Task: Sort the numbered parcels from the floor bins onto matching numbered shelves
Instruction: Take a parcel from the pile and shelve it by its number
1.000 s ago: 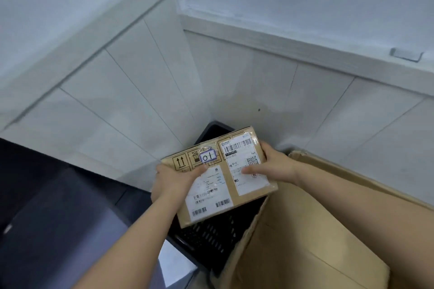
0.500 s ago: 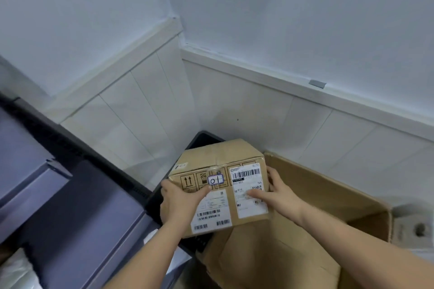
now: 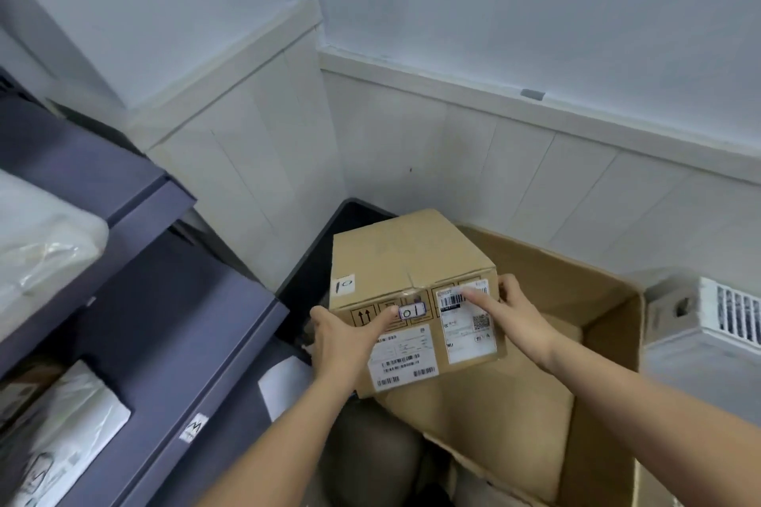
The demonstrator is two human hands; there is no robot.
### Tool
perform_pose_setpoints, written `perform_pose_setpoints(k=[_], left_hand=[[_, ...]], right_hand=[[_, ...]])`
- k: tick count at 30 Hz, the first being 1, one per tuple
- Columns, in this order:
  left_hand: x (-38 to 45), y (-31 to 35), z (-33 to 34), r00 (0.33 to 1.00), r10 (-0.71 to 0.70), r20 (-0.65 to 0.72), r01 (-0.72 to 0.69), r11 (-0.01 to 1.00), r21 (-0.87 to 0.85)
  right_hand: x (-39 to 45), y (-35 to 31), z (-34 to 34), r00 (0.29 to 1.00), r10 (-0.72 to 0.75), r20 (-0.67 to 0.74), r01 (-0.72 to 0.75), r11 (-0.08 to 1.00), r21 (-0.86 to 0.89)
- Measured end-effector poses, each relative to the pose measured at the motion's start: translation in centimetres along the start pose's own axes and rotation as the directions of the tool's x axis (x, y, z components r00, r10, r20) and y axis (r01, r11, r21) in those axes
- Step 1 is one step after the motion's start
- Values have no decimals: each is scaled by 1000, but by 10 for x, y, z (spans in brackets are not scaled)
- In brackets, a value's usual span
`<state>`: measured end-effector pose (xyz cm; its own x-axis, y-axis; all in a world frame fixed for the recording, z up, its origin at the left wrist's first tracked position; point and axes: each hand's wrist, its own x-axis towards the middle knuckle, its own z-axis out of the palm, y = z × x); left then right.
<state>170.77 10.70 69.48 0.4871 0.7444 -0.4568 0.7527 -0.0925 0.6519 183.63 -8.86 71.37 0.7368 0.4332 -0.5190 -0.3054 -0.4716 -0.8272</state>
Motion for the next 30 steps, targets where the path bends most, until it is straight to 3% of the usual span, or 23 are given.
perform_pose_setpoints(k=[10, 15, 20, 26, 30], left_hand=[[11, -59, 17, 988, 74, 137, -63, 995, -83], [10, -81, 32, 981, -37, 190, 56, 994, -97], [3, -106, 55, 969, -89, 232, 99, 995, -33], [0, -112, 71, 955, -74, 287, 85, 996, -27], [9, -113, 81, 940, -91, 328, 148, 977, -153]], right_hand=[[9, 38, 16, 979, 178, -101, -188, 978, -95], [22, 53, 22, 980, 197, -14, -197, 972, -127], [26, 85, 19, 948, 319, -14, -318, 937, -145], [34, 115, 11, 953, 289, -87, -296, 952, -78], [47, 120, 11, 960, 262, -97, -269, 960, -72]])
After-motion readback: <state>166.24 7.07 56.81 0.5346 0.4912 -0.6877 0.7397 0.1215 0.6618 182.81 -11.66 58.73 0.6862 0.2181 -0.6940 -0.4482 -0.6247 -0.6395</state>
